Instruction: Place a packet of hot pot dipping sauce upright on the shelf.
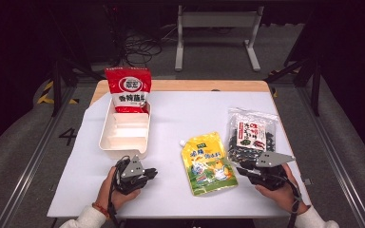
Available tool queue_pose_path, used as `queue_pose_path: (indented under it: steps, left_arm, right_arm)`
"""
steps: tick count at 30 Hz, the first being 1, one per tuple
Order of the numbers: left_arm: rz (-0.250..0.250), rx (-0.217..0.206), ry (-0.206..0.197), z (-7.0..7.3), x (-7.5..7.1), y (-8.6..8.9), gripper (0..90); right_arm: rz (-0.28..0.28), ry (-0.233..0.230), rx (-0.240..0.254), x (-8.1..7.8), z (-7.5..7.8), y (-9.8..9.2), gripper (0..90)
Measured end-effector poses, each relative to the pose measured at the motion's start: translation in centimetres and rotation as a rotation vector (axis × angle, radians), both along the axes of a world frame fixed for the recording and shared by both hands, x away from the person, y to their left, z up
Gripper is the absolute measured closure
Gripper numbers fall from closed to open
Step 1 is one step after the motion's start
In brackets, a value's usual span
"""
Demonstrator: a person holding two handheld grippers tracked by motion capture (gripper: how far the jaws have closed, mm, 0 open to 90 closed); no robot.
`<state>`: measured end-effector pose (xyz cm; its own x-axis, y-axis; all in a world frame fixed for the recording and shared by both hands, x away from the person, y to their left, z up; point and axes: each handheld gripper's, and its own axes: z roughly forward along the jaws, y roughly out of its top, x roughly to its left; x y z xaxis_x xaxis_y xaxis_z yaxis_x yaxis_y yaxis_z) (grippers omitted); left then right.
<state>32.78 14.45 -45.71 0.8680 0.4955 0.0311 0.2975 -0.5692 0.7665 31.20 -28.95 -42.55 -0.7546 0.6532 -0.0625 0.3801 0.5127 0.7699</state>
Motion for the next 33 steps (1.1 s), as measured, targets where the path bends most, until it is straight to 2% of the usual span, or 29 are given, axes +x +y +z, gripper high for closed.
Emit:
queue_pose_path:
  steps: [4,8,12,14,16,18,20,22,24,26,27,28,29,30,32,33]
  left_arm:
    - [-0.013,0.002,0.000,0.1,0.1,-0.8,81.0]
    - [-0.029,-0.004,-0.001,0.2,0.2,-1.9,78.0]
    - [-0.036,-0.001,-0.001,0.1,0.1,-2.4,73.0]
    - [-0.029,-0.007,0.003,0.1,0.2,-2.4,68.5]
    - [-0.022,-0.035,0.009,0.2,0.4,-2.4,65.4]
    - [-0.005,-0.037,0.005,0.2,0.5,-2.6,56.7]
    - [-0.017,-0.044,0.002,0.2,0.5,-2.9,53.2]
    - [-0.007,-0.041,-0.004,0.3,0.5,-3.1,46.4]
    - [-0.010,-0.051,-0.006,0.4,0.6,-3.3,42.3]
    - [-0.010,-0.053,-0.008,0.4,0.7,-3.4,39.5]
    - [-0.011,-0.056,-0.005,0.5,0.9,-3.5,39.5]
    - [-0.013,-0.061,0.001,0.5,1.1,-3.7,38.1]
    - [-0.013,-0.061,0.001,0.5,1.1,-3.7,37.7]
    - [-0.024,-0.053,0.002,0.5,1.2,-3.8,37.4]
    - [-0.031,-0.041,0.000,0.5,1.1,-3.8,36.6]
    - [-0.031,-0.041,0.000,0.5,1.1,-3.8,36.2]
  right_arm:
    - [0.000,0.029,-0.004,-0.4,-0.7,-0.2,72.5]
    - [-0.003,0.037,-0.006,-0.8,-0.7,-0.4,71.1]
    - [-0.011,0.026,-0.010,-1.4,-0.7,-0.9,70.5]
    - [-0.017,0.020,-0.010,-1.5,-0.6,-1.1,69.6]
    - [-0.056,-0.004,-0.009,-1.5,-0.1,-2.0,66.0]
    - [-0.079,-0.010,-0.006,-1.4,0.0,-2.6,63.8]
    - [-0.089,-0.005,0.017,-1.3,0.1,-3.0,61.2]
    - [-0.098,-0.022,0.001,-1.3,0.2,-3.2,58.8]
    - [-0.117,-0.036,0.009,-1.2,0.5,-3.7,56.7]
    - [-0.172,-0.048,0.020,-0.6,0.6,-4.7,54.2]
    - [-0.172,-0.048,0.020,-0.6,0.6,-4.7,54.2]
    - [-0.238,-0.045,0.027,0.3,0.6,-6.0,49.5]
    - [-0.238,-0.045,0.027,0.3,0.6,-6.0,49.5]
    - [-0.303,-0.046,0.023,1.3,0.6,-7.3,46.3]
    - [-0.345,-0.034,0.039,2.2,0.5,-8.5,43.1]
    - [-0.345,-0.034,0.039,2.2,0.5,-8.5,43.1]
